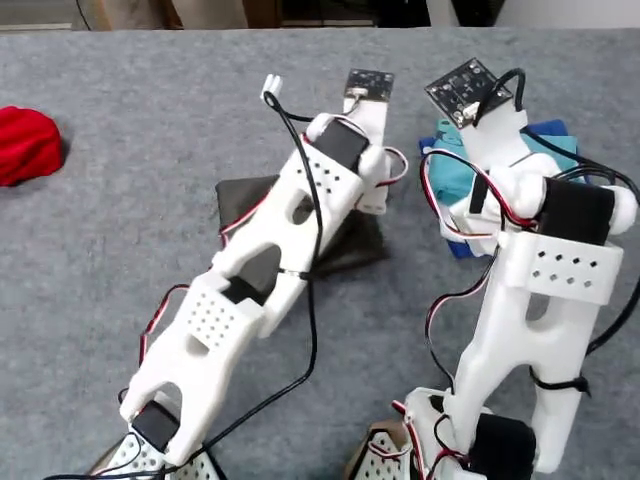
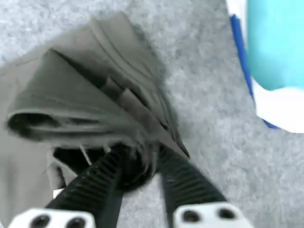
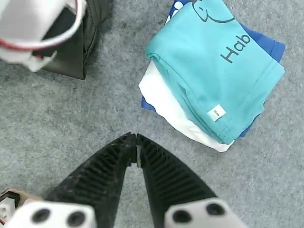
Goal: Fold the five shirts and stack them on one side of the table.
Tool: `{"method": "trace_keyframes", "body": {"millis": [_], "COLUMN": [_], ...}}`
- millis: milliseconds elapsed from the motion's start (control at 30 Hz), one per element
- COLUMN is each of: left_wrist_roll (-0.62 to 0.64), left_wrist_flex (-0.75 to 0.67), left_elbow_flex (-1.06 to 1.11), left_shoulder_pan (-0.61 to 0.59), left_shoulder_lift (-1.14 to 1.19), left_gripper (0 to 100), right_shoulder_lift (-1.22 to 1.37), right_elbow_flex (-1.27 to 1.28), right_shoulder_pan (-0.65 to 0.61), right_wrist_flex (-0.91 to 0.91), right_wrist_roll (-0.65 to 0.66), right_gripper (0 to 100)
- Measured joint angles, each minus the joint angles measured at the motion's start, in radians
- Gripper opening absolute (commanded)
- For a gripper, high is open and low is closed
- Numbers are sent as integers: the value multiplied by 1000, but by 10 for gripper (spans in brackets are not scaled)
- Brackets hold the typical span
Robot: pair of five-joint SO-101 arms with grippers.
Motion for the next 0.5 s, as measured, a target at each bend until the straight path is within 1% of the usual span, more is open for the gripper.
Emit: {"method": "trace_keyframes", "body": {"millis": [100,200,233,333,367,433,500], "left_wrist_roll": [15,23,23,23,23,17,-15], "left_wrist_flex": [21,25,25,25,25,25,25], "left_elbow_flex": [-57,-95,-98,-100,-100,-83,-20], "left_shoulder_pan": [-18,-89,-118,-221,-259,-345,-433], "left_shoulder_lift": [9,2,-11,-81,-112,-184,-258], "left_gripper": [253,243,213,48,9,28,18], "right_shoulder_lift": [0,0,0,0,6,49,121], "right_elbow_flex": [0,2,6,54,72,104,115], "right_shoulder_pan": [0,0,0,-5,-18,-71,-144], "right_wrist_flex": [0,-8,-18,-75,-103,-152,-190], "right_wrist_roll": [0,0,0,0,0,0,0], "right_gripper": [5,4,3,3,3,3,2]}}
